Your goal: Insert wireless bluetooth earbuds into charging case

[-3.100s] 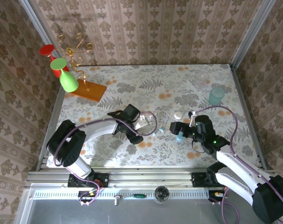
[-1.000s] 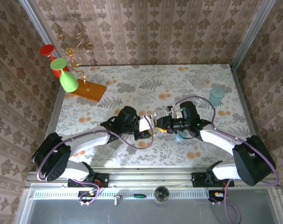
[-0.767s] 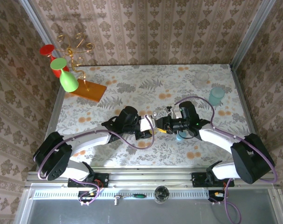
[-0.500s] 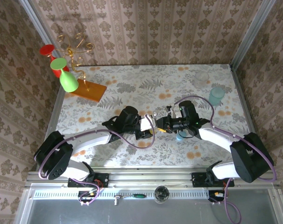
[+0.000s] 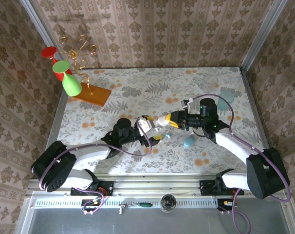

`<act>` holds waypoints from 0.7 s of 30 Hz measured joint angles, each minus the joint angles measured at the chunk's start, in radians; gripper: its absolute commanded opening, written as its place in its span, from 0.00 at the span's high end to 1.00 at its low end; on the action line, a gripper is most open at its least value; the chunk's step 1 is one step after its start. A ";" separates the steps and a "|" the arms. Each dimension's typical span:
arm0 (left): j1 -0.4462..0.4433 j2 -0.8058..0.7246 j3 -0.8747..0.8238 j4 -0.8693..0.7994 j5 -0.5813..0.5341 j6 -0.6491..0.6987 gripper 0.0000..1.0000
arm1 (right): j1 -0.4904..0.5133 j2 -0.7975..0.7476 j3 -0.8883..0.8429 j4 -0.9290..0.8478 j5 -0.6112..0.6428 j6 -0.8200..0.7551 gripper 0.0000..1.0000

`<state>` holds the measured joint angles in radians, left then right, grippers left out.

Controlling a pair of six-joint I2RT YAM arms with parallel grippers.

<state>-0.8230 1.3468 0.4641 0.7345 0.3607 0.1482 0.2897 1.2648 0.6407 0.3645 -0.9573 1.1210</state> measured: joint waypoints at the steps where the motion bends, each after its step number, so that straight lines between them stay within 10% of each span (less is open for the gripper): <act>1: 0.000 0.000 -0.013 0.053 -0.002 -0.017 0.13 | -0.010 0.000 0.000 0.039 -0.014 0.042 0.84; 10: 0.030 0.094 -0.037 0.429 0.014 -0.109 0.15 | -0.024 0.093 -0.015 0.530 -0.064 0.464 0.89; 21: 0.113 0.152 0.101 0.506 0.174 -0.206 0.29 | -0.024 0.142 -0.079 0.827 -0.058 0.721 0.92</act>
<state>-0.7097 1.4990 0.5652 1.2404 0.5346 -0.0578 0.2653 1.4067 0.5617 1.1915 -1.0153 1.8420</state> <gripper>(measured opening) 0.730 0.276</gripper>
